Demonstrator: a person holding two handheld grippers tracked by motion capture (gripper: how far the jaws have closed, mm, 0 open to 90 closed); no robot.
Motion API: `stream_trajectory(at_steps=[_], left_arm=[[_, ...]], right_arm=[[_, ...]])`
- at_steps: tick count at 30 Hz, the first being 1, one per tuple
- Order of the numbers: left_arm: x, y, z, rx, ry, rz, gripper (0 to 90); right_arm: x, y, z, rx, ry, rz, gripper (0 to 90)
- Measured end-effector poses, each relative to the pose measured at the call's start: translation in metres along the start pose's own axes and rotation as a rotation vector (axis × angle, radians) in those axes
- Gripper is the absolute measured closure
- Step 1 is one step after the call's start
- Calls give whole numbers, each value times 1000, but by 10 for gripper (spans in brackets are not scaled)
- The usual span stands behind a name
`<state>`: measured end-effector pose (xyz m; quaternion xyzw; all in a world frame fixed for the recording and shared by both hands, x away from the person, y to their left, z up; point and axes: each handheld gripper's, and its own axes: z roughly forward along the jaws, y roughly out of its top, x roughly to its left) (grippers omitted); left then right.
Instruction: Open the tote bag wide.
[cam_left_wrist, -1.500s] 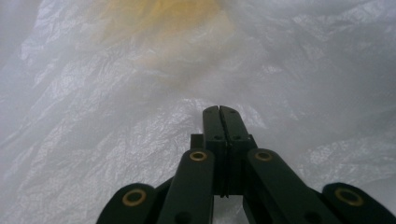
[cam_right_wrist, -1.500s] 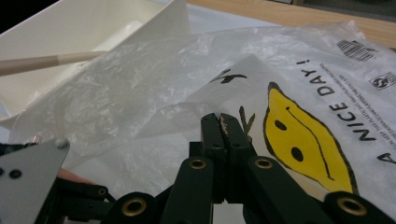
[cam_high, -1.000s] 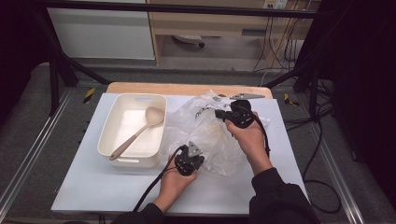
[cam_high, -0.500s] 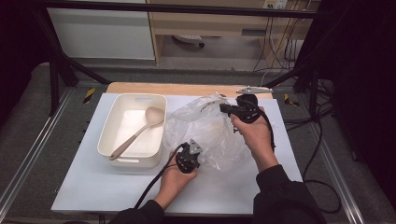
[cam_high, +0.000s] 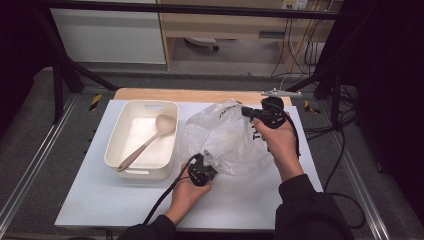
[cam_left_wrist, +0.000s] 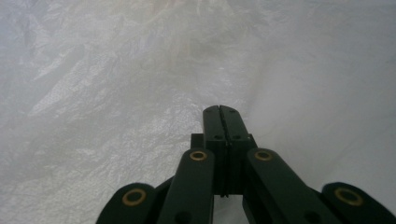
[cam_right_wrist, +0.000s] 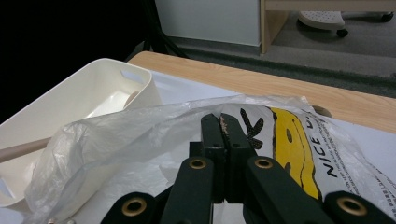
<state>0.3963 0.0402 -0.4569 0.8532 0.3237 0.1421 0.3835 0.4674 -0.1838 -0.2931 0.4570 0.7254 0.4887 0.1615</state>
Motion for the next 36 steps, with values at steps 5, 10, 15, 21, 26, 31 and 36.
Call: stream_trajectory(at_steps=[5, 10, 15, 21, 26, 31, 36], left_arm=[[-1, -3, 0, -20, 11, 0, 900], [3, -2, -1, -8, -8, -23, 900], [2, -2, -1, -11, 7, 7, 900], [1, 0, -5, -21, 0, -8, 900], [-1, 6, -29, -53, -25, -5, 900], [-4, 11, -58, -75, -48, 6, 900], [-5, 20, -85, -101, -76, 21, 900]], right_arm=[[-8, 8, -5, -4, -13, 1, 900], [-7, 4, 0, 11, -3, 8, 900], [-4, 1, 8, 23, 10, 9, 900], [-1, 1, 11, 34, 12, 2, 900], [3, -4, 17, 55, 21, -7, 900], [5, -12, 21, 76, 22, -19, 900], [8, -17, 23, 82, 24, -25, 900]])
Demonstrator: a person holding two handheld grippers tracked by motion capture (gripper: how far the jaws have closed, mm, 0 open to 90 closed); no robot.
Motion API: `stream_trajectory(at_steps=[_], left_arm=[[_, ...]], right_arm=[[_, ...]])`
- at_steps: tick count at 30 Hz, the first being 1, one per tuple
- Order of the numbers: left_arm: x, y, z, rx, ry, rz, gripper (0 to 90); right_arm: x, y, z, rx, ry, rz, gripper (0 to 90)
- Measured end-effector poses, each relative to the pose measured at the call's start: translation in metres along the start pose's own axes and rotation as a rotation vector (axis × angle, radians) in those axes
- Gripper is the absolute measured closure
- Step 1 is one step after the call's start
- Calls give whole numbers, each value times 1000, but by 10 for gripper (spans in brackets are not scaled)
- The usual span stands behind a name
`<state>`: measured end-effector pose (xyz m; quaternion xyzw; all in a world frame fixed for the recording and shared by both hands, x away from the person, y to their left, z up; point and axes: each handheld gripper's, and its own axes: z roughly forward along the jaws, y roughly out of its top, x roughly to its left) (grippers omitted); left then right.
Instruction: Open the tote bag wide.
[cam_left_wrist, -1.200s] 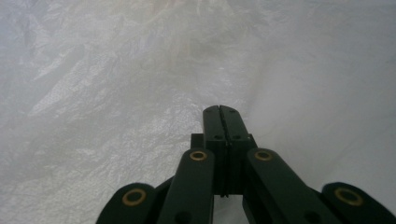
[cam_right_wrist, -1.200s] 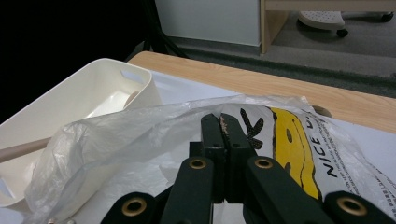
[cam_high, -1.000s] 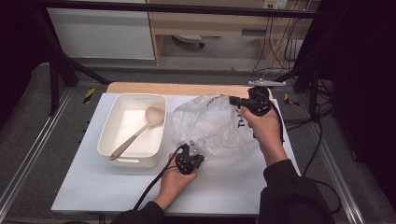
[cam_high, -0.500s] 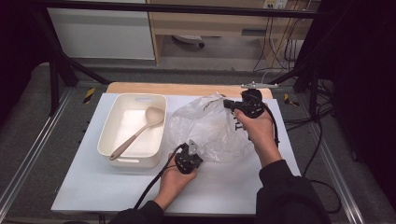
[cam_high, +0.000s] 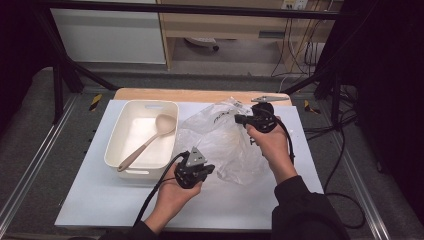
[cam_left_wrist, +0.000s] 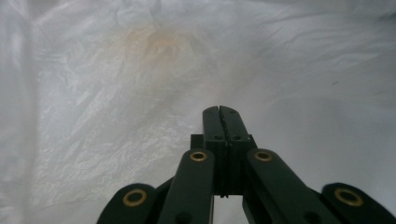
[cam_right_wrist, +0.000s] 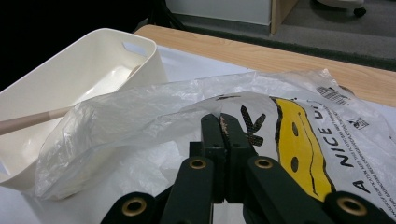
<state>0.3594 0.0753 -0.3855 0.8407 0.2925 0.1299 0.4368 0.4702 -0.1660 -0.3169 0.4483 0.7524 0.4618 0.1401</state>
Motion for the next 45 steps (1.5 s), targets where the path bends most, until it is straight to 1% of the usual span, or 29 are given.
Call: stream_trajectory(at_steps=[2, 5, 9, 11, 15, 16, 17, 18, 20, 21, 23, 24, 26, 27, 29, 30, 33, 34, 36, 38, 40, 43, 44, 45], left_arm=[[0, 4, -9, -8, -3, 9, 900], [4, 10, -22, -24, -1, 10, 900], [16, 16, -34, -41, 5, -12, 900], [21, 17, -38, -54, 3, -32, 900], [29, 19, -48, -80, 34, -40, 900], [32, 20, -52, -88, 47, -43, 900], [34, 21, -55, -93, 64, -47, 842], [36, 21, -59, -104, 72, -48, 815], [41, 22, -64, -128, 84, -67, 731], [45, 22, -69, -136, 84, -77, 700], [50, 22, -74, -144, 91, -79, 670], [52, 22, -77, -143, 104, -81, 626], [57, 21, -84, -160, 108, -86, 503], [60, 20, -88, -164, 120, -86, 460], [66, 18, -95, -171, 130, -94, 339], [69, 17, -98, -181, 143, -98, 318], [78, 16, -106, -189, 168, -116, 187], [82, 16, -109, -193, 175, -126, 164], [87, 17, -113, -195, 178, -135, 124], [92, 20, -118, -192, 181, -131, 114], [96, 22, -122, -193, 184, -124, 82], [104, 24, -127, -185, 212, -122, 74], [107, 23, -129, -185, 219, -126, 74], [111, 23, -130, -188, 213, -139, 74]], right_arm=[[1, -1, 0, 4, 2, -3, 900], [2, -4, 0, 8, 5, -6, 900], [4, -9, 2, 12, 13, -10, 900], [5, -11, 2, 16, 16, -11, 900], [5, -15, 2, 22, 20, -11, 900], [5, -15, 2, 23, 20, -12, 900], [4, -16, 2, 24, 21, -9, 900], [4, -16, 2, 25, 21, -8, 900], [4, -17, 2, 26, 20, -10, 900], [4, -17, 2, 25, 20, -10, 900], [4, -17, 1, 26, 21, -10, 900], [4, -17, 1, 26, 21, -10, 900], [4, -17, 1, 26, 23, -14, 900], [5, -17, 1, 28, 22, -16, 900], [5, -17, 1, 31, 22, -20, 900], [5, -18, 2, 34, 24, -20, 900], [6, -18, 4, 37, 27, -20, 900], [7, -18, 4, 36, 29, -22, 900], [8, -19, 5, 37, 32, -23, 900], [9, -20, 5, 39, 33, -23, 900], [9, -21, 6, 41, 36, -23, 900], [9, -23, 6, 45, 36, -26, 900], [8, -24, 6, 42, 37, -22, 900], [8, -24, 6, 43, 36, -20, 900]])
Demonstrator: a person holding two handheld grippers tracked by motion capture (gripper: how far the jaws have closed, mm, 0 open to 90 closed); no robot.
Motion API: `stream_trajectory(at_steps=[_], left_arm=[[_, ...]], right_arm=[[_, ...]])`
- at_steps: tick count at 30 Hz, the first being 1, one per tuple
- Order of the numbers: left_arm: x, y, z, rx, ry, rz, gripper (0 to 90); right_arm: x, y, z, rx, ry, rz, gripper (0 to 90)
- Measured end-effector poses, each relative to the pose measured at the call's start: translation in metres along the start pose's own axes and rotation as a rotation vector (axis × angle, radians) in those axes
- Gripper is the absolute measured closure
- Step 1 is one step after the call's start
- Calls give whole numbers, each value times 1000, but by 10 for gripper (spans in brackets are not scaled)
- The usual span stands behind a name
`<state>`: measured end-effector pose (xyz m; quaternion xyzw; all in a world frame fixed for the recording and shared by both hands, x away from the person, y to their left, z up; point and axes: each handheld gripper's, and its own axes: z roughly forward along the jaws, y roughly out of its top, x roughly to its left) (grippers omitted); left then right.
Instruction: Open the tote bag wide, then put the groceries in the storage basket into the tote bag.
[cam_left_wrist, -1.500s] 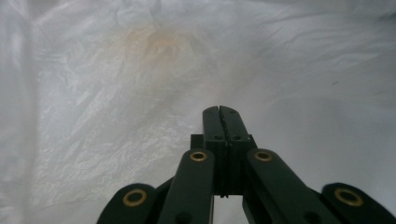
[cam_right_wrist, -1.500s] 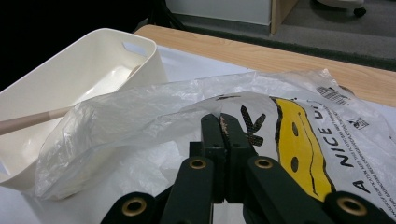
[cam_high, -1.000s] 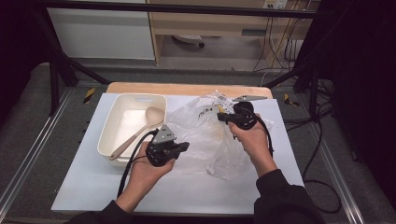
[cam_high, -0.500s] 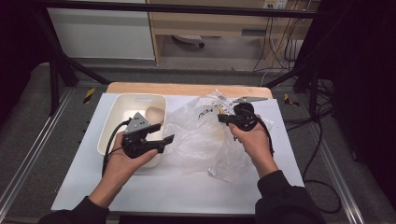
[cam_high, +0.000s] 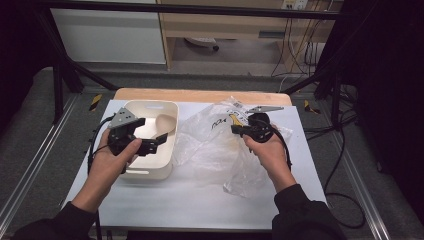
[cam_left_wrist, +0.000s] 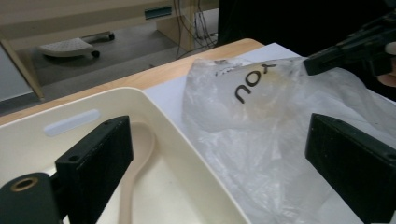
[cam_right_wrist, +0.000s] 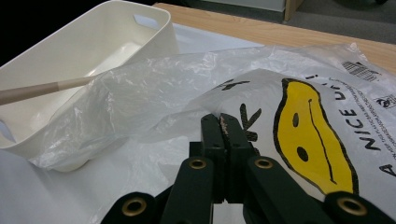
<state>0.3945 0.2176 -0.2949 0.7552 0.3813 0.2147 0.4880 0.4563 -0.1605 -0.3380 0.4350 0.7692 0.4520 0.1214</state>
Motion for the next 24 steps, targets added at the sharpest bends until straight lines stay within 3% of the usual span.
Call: stream_trajectory(at_steps=[4, 9, 14, 24], left_arm=[[14, 0, -1, 2, 17, -30, 77], [29, -3, -4, 18, 57, -21, 79], [45, -10, -8, 24, 90, -49, 80], [55, -20, -11, 54, 96, -47, 82]], right_arm=[[-1, -2, 1, 3, 2, 0, 900], [0, -4, 3, 5, 7, -1, 900], [-2, -7, 4, 10, 2, -2, 900], [-3, -12, 6, 20, 5, -2, 900]])
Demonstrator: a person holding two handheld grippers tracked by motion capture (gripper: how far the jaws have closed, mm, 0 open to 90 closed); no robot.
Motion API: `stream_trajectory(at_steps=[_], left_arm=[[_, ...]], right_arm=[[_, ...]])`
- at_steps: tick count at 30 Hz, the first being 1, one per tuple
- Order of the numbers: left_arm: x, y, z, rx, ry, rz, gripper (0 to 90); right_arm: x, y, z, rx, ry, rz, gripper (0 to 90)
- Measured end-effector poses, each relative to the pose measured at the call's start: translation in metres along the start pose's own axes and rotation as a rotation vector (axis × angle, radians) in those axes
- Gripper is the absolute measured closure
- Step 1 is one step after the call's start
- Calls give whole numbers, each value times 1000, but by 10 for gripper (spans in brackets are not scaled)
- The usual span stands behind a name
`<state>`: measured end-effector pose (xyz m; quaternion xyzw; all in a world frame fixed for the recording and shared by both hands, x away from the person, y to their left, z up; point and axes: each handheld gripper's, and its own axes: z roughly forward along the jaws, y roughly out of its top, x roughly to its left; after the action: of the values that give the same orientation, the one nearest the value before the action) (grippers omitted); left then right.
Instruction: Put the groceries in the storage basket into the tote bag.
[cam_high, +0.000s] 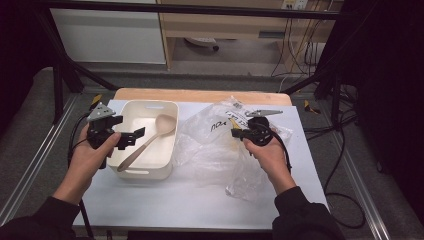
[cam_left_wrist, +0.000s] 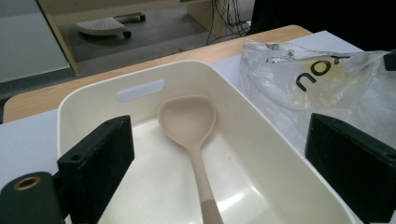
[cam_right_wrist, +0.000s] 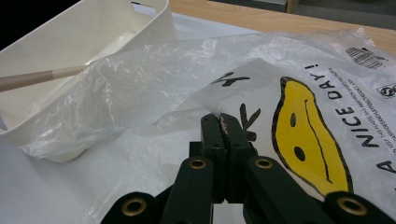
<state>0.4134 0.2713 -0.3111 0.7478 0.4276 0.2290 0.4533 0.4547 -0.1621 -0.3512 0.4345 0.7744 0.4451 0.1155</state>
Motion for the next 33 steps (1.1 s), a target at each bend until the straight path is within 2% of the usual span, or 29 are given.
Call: stream_trajectory(at_steps=[9, 16, 19, 25, 33], left_arm=[[4, -11, 5, 55, 19, 1, 114], [7, -19, 11, 116, 7, -11, 232], [5, -23, 13, 146, 10, -17, 240], [0, -33, 17, 164, 13, -28, 256], [-10, -44, 25, 234, 12, 3, 287]], right_arm=[[-2, -5, 0, -1, 2, 9, 900], [-1, -6, 2, 3, 4, 8, 900], [-1, -6, 3, 3, 5, 11, 900], [-1, -7, 5, 9, 6, 8, 900], [-1, -8, 5, 7, 2, 6, 900]])
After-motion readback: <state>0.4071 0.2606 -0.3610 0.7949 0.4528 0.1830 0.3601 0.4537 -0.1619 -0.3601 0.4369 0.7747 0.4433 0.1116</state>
